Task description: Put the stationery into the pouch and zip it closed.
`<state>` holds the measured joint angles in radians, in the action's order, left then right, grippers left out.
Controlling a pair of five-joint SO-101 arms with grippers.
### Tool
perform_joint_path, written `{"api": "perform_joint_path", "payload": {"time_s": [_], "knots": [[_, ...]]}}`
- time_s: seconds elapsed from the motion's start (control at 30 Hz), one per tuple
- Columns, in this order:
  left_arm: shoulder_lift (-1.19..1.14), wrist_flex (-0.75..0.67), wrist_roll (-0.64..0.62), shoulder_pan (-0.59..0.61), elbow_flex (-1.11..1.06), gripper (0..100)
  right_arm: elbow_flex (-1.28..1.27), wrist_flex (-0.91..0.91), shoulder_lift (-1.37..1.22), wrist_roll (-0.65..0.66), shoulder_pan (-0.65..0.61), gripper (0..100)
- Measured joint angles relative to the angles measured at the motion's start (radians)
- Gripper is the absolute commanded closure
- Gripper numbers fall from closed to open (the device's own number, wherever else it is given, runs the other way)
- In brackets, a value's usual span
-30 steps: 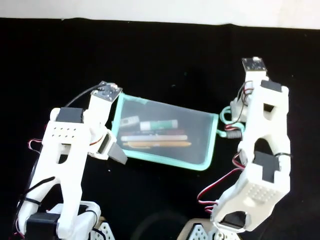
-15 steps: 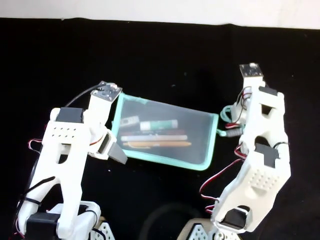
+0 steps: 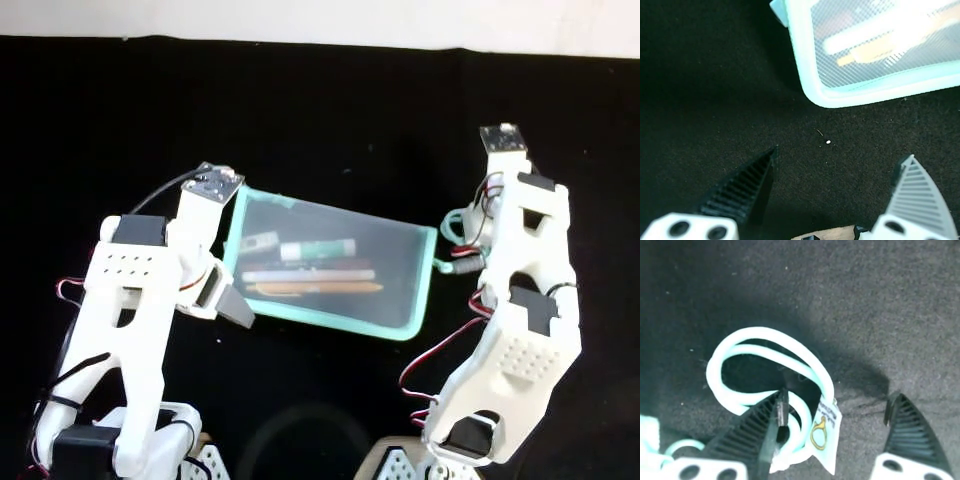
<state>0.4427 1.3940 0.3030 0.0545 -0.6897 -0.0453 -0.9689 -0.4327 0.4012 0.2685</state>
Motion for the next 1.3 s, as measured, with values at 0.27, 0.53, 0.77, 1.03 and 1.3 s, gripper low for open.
{"api": "perform_joint_path", "payload": {"time_s": [0.27,0.53,0.77,1.03,1.3], "knots": [[0.000,0.000,0.000,0.000,0.000,63,0.000,0.097,0.000,0.000,0.000,68.5],[-0.003,0.000,0.000,0.000,0.000,63,0.000,0.089,0.000,0.000,0.000,68.5],[-0.003,0.000,0.000,0.000,-0.017,63,0.000,0.089,0.000,0.000,0.000,68.5],[-0.003,0.000,0.000,0.000,-0.017,63,0.043,0.163,-0.071,0.000,0.000,68.8],[-0.003,0.000,0.000,0.000,-0.017,63,0.199,0.081,-0.224,0.000,0.000,82.4]]}}
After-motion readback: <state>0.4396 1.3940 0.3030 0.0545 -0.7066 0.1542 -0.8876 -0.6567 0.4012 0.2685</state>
